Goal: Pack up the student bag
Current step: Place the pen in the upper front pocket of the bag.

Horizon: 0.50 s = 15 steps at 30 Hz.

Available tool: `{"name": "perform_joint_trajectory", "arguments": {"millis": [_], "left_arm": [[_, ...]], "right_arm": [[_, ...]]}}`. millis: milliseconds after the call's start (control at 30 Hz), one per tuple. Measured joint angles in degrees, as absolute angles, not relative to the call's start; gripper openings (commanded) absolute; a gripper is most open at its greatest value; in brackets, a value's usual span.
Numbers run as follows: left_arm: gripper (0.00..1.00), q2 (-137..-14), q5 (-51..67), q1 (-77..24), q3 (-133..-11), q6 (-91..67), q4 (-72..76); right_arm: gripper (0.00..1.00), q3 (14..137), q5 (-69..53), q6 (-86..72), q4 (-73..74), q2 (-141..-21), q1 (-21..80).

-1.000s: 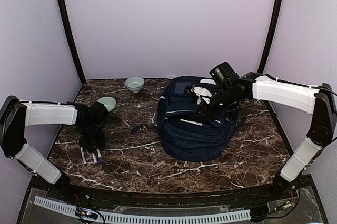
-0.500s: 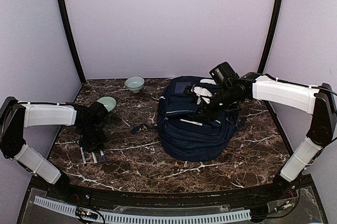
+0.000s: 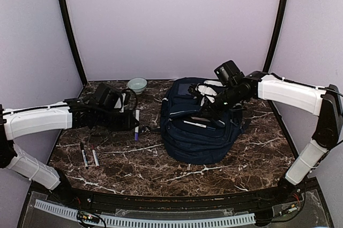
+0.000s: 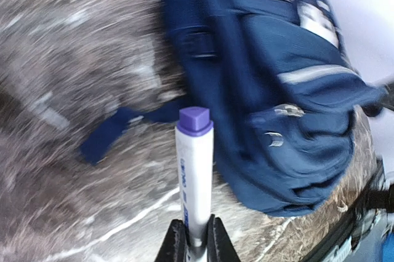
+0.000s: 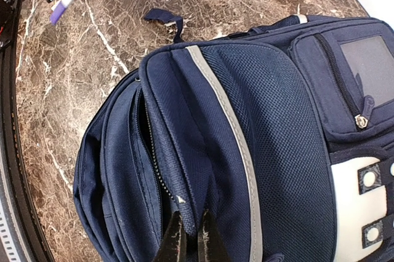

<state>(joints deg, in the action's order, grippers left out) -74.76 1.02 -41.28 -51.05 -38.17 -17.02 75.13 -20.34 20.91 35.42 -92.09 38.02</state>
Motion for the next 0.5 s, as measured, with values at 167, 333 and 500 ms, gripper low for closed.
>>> {"name": "perform_joint_trajectory", "arguments": {"millis": [167, 333, 500], "left_arm": [[0.0, -85.23, 1.93, -51.2, -62.87, -25.02, -11.42], [0.0, -94.65, 1.56, -59.18, -73.1, -11.27, -8.51], [0.0, -99.9, 0.73, -64.55, -77.58, 4.47, -8.62]], "right_arm": [[0.0, 76.86, -20.34, 20.78, 36.93, -92.12, 37.52], [0.0, 77.38, -20.36, 20.64, 37.47, -92.09, 37.39], [0.0, 78.06, -21.17, 20.64, 38.13, -92.09, 36.95]]}}
